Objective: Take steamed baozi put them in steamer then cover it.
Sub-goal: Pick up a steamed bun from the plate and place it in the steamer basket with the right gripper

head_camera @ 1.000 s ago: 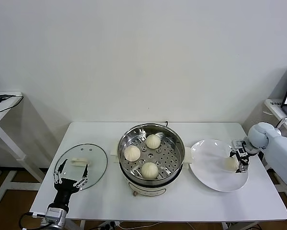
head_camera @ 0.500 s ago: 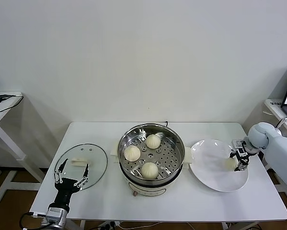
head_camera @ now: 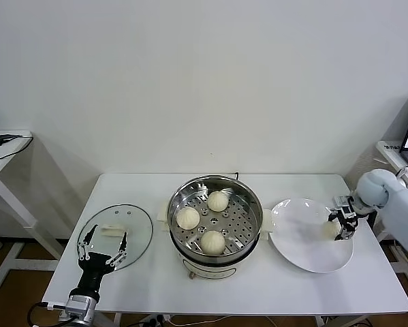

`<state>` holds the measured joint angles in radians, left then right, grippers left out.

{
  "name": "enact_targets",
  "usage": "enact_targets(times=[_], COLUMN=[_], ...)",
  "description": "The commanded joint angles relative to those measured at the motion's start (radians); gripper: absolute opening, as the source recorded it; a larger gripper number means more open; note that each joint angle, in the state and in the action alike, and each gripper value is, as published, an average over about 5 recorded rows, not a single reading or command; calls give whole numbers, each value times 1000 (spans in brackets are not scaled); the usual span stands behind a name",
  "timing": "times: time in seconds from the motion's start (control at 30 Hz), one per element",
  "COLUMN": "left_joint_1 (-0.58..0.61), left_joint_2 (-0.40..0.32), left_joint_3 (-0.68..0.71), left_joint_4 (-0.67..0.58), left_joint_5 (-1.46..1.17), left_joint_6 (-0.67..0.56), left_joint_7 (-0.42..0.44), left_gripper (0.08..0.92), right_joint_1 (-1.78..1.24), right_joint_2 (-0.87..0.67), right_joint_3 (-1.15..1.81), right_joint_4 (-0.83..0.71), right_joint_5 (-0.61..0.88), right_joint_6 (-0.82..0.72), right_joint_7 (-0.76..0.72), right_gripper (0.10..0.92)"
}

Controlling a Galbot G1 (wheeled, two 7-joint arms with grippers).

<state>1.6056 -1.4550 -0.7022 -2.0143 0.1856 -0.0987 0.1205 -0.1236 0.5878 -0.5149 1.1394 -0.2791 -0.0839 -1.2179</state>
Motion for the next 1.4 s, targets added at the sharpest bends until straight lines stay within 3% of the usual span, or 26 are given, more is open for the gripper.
enact_targets(times=[0.03,0.33,0.7,0.97,1.4], left_joint_1=[0,1,-9,-13,-23], left_joint_2=[1,6,15,14,15], left_joint_3=[2,6,1,-7,-18], left_joint_4=[-7,-22,-29,-26,-8], left_joint_5=[0,-3,-18,-27,-29], left_joint_6=[1,-3,-5,-9,-8], left_joint_7=[-1,4,11,14,14], left_gripper=[823,823,823,823,823], right_joint_1=[366,968,1279,1188,846], right_joint_2=[-148,-166,82,256,385], right_joint_3=[-344,-902,-1149,-1126,-964], right_joint_4=[237,543,722,660,409], right_joint_5=[338,676,959,966,781], right_joint_6=[-126,-314,-450,-473,-474], right_joint_7=[13,53,138,165,157], right_gripper=[689,687,682,687,695])
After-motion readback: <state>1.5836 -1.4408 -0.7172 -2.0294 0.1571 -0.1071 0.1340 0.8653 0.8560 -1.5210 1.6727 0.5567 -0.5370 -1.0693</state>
